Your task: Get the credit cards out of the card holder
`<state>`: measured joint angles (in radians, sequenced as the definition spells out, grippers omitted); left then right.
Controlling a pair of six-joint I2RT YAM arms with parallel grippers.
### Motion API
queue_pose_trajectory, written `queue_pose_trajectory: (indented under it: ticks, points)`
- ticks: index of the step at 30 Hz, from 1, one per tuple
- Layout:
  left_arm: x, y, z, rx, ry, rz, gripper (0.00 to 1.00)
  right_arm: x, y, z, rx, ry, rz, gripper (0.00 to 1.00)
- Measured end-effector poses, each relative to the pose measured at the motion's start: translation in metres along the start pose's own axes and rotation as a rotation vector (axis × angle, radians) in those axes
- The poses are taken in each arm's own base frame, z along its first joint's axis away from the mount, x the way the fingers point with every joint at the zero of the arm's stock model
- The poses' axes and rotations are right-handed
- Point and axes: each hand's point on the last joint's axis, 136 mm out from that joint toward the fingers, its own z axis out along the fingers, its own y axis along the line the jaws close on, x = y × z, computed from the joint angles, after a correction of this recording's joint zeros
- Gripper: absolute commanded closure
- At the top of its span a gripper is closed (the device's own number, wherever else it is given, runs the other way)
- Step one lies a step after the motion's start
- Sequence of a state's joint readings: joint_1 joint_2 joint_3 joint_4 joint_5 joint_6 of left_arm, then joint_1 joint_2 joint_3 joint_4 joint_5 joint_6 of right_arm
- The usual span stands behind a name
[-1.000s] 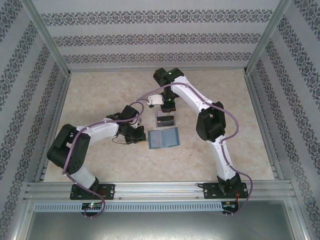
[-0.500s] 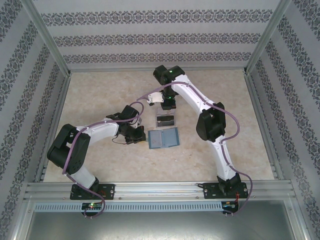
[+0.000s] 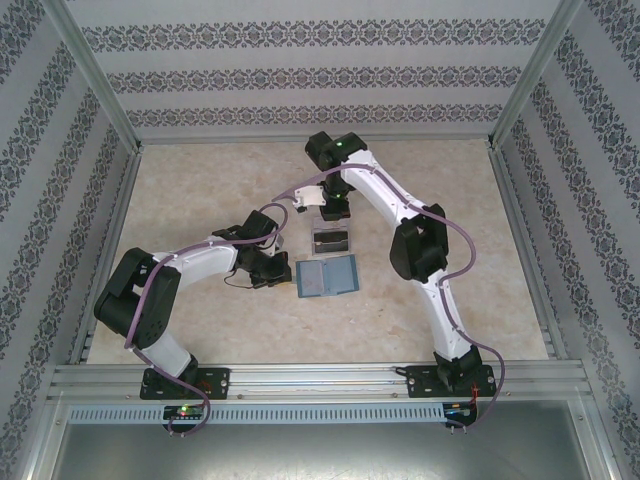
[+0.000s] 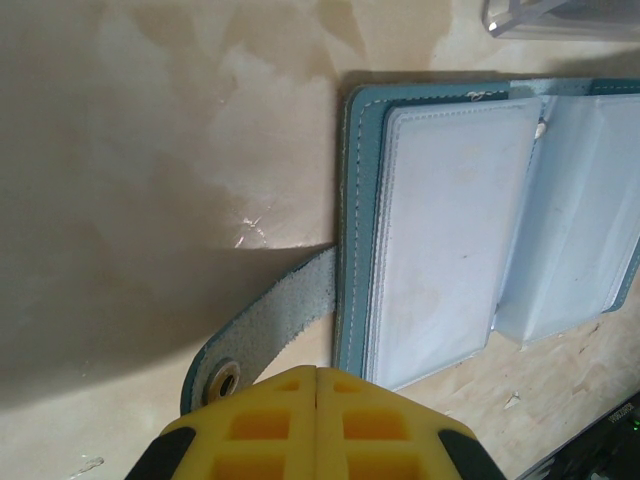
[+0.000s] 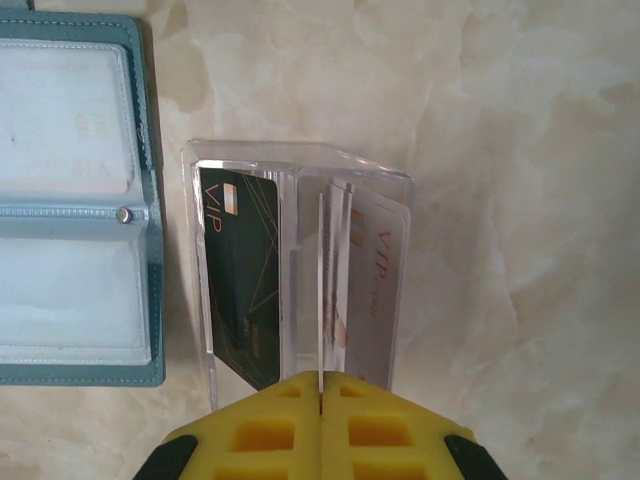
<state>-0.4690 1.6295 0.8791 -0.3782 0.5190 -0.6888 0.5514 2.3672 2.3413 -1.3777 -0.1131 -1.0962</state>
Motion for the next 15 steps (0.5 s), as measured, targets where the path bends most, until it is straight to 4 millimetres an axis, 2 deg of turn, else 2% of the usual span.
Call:
queue_pose_trajectory:
  ticks: [5,10,15]
  points:
    - [0.0,0.0,0.0,0.0,0.0,0.0,1.0,-0.001,0.006,0.015,-0.055,-0.004,0.006,1.0]
    - [0.0,0.0,0.0,0.0,0.0,0.0,1.0,0.0,0.012,0.017,-0.086,-0.006,0.011,1.0]
    - [0.0,0.0,0.0,0.0,0.0,0.0,1.0,0.001,0.012,0.02,-0.093,-0.002,0.023,0.9]
